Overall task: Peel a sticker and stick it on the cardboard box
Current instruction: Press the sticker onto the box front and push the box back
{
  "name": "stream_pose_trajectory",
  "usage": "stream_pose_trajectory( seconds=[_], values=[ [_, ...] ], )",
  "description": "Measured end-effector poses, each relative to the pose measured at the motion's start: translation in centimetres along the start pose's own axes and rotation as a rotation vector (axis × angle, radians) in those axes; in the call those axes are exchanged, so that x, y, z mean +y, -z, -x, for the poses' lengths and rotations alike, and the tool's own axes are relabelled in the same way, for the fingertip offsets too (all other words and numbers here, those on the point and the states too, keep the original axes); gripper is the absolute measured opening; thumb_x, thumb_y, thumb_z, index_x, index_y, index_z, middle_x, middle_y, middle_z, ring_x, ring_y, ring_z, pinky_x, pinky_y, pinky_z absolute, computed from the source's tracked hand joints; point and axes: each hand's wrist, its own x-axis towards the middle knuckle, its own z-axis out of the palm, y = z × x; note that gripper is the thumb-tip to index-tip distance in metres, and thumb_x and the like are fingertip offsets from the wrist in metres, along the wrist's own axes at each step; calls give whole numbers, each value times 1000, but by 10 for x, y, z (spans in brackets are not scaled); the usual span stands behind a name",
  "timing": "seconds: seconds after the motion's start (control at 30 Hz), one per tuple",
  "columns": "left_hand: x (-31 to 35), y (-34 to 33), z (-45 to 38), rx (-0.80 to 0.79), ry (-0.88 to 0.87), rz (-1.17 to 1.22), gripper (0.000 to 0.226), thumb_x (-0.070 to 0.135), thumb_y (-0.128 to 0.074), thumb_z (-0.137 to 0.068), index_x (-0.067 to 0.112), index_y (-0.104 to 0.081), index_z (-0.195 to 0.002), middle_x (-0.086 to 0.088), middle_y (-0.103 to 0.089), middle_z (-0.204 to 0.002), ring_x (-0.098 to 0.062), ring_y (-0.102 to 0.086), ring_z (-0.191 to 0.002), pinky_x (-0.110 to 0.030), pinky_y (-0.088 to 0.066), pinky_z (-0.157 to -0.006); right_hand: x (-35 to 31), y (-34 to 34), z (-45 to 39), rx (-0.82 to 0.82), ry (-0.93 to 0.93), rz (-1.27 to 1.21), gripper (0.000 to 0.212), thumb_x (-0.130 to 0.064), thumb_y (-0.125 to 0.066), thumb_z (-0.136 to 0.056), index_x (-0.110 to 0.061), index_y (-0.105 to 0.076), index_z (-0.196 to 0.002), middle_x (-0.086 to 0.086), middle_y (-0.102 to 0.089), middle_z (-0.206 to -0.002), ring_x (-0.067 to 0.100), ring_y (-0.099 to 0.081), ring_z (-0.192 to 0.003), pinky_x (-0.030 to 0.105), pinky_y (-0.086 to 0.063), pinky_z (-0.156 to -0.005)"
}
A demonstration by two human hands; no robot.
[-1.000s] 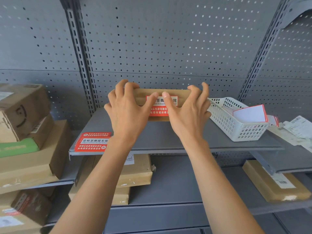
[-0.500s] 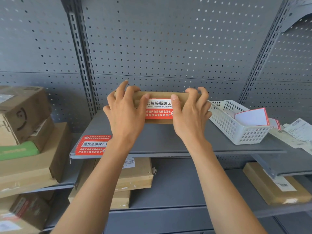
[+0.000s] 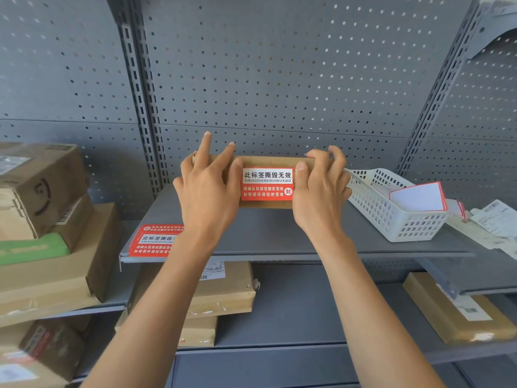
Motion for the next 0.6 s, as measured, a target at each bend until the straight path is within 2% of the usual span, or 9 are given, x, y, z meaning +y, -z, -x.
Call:
stream_pose_trajectory(
  seconds=[0.13,0.2,0.3,0.43,0.6],
  values=[
    [4,5,-1,-37,-19,-60,70,74,-50,-89,36,-49,-148,4,-21,-170,-33,-33,-144,-55,-30,-108,-2,5,2,-20,11,-18,58,-62,-37,-97,-22,-45,-139,4,-16,-166,35,-37,-132,50,-28,-105],
    [3,8,-2,-42,-35,-89,83,80,-54,-81,36,-46,-150,3,-19,-170,-34,-34,-144,-56,-33,-107,-3,8,4,-24,40,-16,73,-73,-40,-89,-24,-42,-143,4,-12,-167,36,-37,-134,51,-28,-107],
    [0,11,-3,-40,-54,-123,90,82,-56,-77,35,-43,-152,1,-17,-171,-36,-36,-142,-58,-35,-106,-3,12,6,-23,83,-7,85,-81,-48,-82,-27,-39,-147,3,-8,-169,37,-36,-136,51,-29,-108],
    [-2,13,-4,-40,-78,-149,93,84,-52,-78,32,-41,-154,-2,-17,-171,-39,-39,-140,-58,-36,-105,-2,15,7,-28,106,-17,85,-80,-52,-81,-29,-39,-148,3,-8,-169,38,-35,-138,51,-29,-108],
    [-10,17,-5,-49,-122,-145,91,84,-45,-78,33,-42,-154,-5,-20,-170,-42,-43,-137,-58,-39,-105,1,19,6,-60,134,-47,76,-69,-56,-88,-29,-40,-151,3,-12,-168,37,-35,-138,51,-26,-110]
  ],
)
